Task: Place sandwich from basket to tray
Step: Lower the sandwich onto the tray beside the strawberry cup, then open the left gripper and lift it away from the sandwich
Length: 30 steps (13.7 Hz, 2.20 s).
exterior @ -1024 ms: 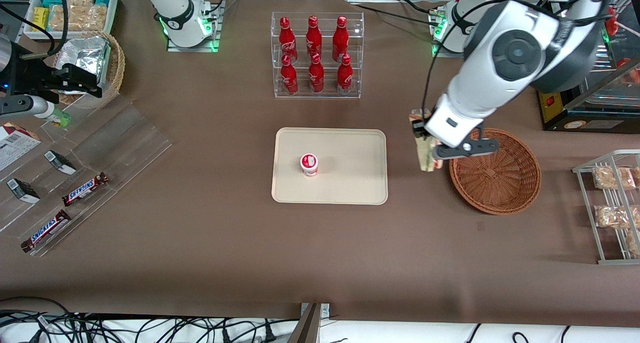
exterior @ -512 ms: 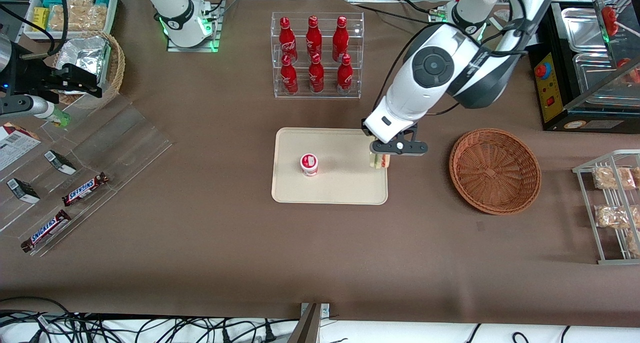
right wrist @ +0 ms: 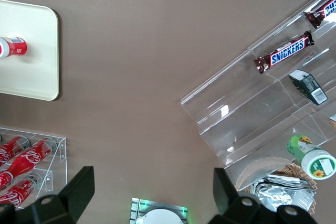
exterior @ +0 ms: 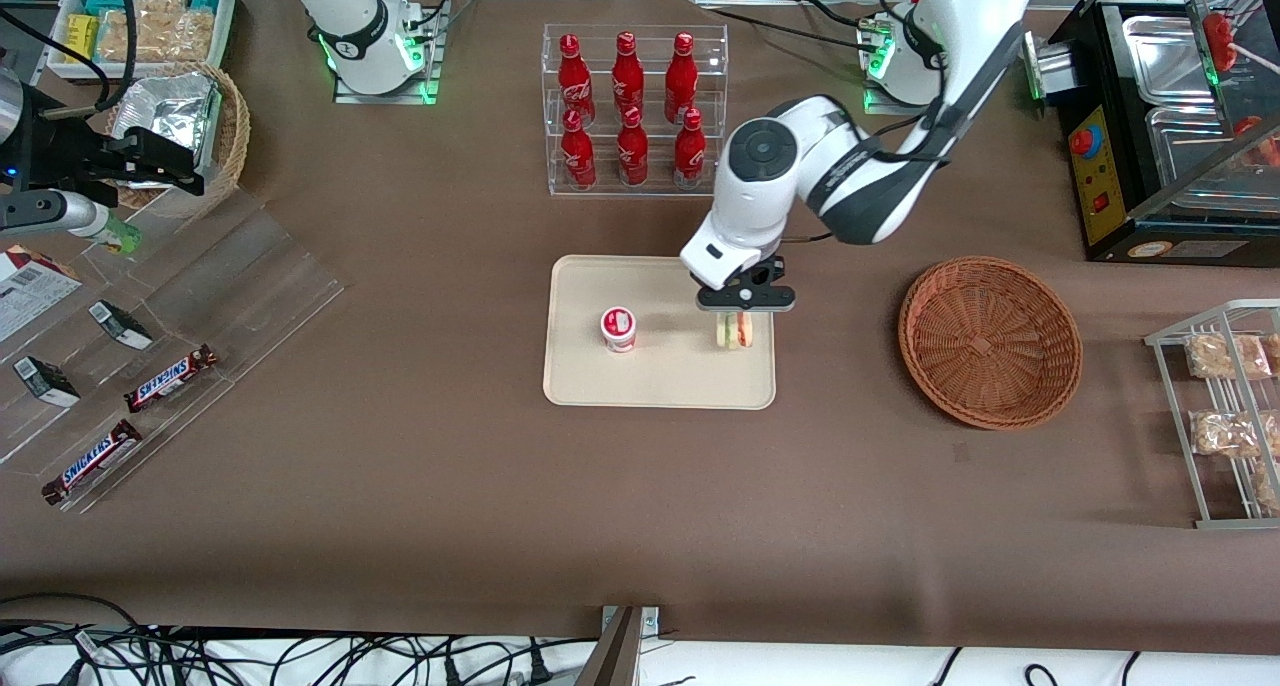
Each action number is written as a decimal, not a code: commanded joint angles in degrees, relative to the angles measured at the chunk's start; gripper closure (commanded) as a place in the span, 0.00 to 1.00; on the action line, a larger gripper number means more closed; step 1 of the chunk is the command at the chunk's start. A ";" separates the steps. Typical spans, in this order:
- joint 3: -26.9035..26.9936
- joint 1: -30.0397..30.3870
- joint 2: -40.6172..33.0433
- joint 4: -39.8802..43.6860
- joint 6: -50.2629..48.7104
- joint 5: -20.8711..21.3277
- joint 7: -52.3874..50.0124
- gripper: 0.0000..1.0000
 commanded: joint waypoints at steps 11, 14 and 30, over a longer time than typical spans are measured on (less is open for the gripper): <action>0.47 -2.66 8.41 2.55 1.56 9.62 -7.47 0.94; 0.55 -3.01 8.41 2.55 1.56 9.79 -9.22 0.27; -0.85 7.18 -8.10 15.73 -19.71 -1.19 -14.76 0.00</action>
